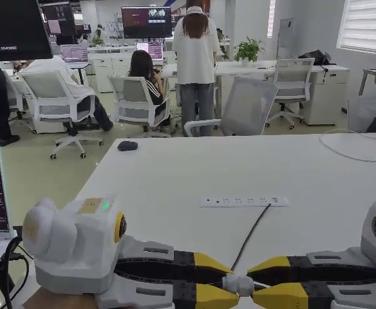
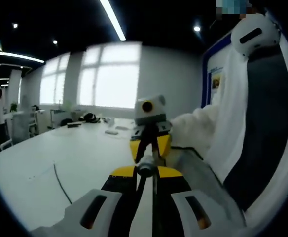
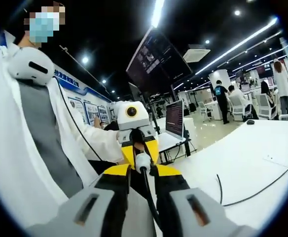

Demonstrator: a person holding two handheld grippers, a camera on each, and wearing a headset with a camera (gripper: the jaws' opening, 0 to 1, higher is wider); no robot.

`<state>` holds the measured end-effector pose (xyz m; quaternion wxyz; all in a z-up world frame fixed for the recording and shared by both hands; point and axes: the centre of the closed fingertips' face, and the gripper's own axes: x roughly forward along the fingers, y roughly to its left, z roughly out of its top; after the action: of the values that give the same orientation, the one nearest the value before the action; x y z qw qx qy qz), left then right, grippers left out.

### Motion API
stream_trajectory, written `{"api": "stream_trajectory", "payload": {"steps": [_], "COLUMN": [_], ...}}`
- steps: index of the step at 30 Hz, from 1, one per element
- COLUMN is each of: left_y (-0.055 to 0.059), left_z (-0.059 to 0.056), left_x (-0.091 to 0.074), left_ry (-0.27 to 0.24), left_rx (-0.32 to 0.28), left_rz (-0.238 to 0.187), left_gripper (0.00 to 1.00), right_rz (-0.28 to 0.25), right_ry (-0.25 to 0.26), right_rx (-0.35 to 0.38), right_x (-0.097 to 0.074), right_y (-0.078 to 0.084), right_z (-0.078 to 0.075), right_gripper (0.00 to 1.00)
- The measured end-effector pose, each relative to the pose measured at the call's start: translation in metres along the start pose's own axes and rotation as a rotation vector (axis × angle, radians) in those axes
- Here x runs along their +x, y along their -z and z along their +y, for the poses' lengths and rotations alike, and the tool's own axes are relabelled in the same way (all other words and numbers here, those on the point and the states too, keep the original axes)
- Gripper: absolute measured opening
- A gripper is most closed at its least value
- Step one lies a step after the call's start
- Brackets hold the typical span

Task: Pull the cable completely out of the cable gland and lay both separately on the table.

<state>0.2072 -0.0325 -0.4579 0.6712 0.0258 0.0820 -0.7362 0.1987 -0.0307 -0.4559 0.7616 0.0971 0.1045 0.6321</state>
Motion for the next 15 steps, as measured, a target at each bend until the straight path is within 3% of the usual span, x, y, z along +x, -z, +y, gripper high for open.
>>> {"api": "stream_trajectory", "payload": {"steps": [2,4,8,10,12,13,15], "left_y": [0.0001,0.0006,0.0003,0.0021,0.0025,-0.0022,-0.0065], "left_z": [0.0002,-0.002,-0.002,-0.0036,-0.0062,-0.0078,-0.004], "left_x": [0.0015,0.0039,0.0034,0.0034,0.0028,0.002,0.0004], "left_ry": [0.001,0.012,0.009,0.017,0.033,0.047,0.046], "left_rx": [0.006,0.017,0.008,-0.006,-0.039,-0.098,-0.155], "left_rz": [-0.001,0.003,-0.001,0.009,0.005,-0.032,-0.075], "left_gripper": [0.15,0.15,0.15,0.15,0.14,0.14,0.14], "right_rz": [0.004,-0.001,-0.005,0.028,0.04,0.021,0.006], "right_ry": [-0.004,0.009,-0.001,-0.004,-0.013,-0.019,-0.01], "right_rx": [-0.004,-0.036,-0.035,-0.125,-0.17,-0.175,-0.19], "right_x": [0.0017,0.0039,0.0014,0.0017,0.002,0.0017,0.002], "right_y": [0.0011,-0.0001,-0.0016,0.0014,0.0022,-0.0007,-0.0056], "right_z": [0.0018,0.0007,-0.0002,0.0018,0.0054,0.0075,0.0069], "right_gripper": [0.21,0.13,0.12,0.11,0.1,0.09,0.09]}}
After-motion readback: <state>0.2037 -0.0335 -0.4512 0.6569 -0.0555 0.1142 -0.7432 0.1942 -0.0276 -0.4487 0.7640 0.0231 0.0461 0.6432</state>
